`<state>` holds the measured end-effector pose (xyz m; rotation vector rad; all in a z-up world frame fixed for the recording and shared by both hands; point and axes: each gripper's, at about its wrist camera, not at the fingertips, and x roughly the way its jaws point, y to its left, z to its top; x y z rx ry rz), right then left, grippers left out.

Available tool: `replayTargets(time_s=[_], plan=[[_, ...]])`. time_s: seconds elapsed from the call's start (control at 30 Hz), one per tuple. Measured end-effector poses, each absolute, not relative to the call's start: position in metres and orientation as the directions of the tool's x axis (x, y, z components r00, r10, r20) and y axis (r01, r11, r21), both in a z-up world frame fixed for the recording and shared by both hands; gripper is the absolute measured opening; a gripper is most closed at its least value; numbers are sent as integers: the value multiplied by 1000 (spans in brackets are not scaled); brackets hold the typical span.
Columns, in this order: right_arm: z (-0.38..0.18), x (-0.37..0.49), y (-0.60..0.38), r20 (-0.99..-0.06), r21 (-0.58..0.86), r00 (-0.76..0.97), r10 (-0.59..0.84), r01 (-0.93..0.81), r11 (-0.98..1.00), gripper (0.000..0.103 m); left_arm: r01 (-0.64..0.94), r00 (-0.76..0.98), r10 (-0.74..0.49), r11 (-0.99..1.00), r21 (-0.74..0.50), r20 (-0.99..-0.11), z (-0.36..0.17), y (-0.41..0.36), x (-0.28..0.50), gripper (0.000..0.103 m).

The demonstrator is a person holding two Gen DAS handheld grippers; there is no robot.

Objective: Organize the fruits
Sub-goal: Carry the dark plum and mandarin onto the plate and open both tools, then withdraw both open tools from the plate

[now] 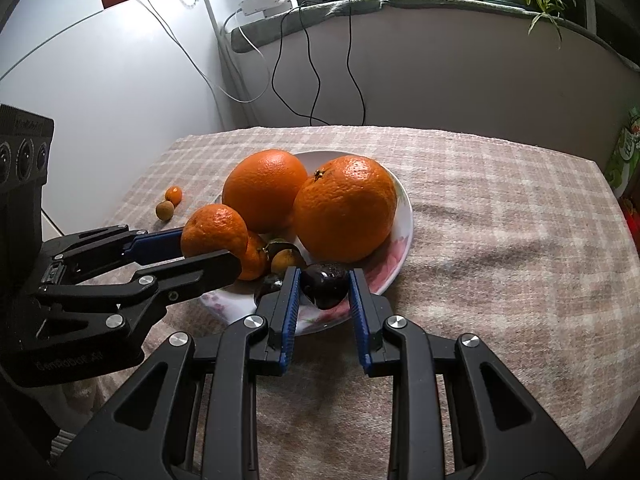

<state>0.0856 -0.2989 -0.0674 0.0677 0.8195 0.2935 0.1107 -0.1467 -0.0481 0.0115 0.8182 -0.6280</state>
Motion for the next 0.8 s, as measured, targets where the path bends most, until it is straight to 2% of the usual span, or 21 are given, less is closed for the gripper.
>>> replayTargets(time_s=[0.17, 0.23, 0.27, 0.33, 0.37, 0.5, 0.6, 0.8], plan=[[-68, 85, -297, -713, 161, 642, 283, -242, 957, 26, 527, 514, -507, 823, -212, -692, -49, -148, 111, 38], [-69, 85, -296, -714, 157, 642, 280, -242, 957, 26, 526, 518, -506, 824, -210, -690, -49, -148, 112, 46], [-69, 85, -296, -714, 158, 641, 280, -242, 957, 26, 524, 523, -506, 826, -209, -686, -48, -147, 112, 46], [-69, 85, -296, -716, 152, 642, 274, -240, 959, 31, 526, 525, -507, 825, -208, -683, -46, -147, 112, 47], [-69, 85, -296, -714, 148, 645, 271, -239, 960, 40, 526, 529, -505, 826, -203, -682, -45, -147, 112, 47], [-66, 83, -300, -702, 142, 664, 257, -223, 964, 56, 517, 535, -502, 830, -206, -679, -45, -143, 113, 47], [-63, 81, -303, -694, 140, 674, 252, -216, 966, 62, 513, 537, -501, 833, -208, -679, -46, -140, 111, 47], [-62, 78, -305, -692, 139, 681, 241, -202, 969, 65, 507, 540, -496, 837, -208, -680, -46, -137, 108, 47]])
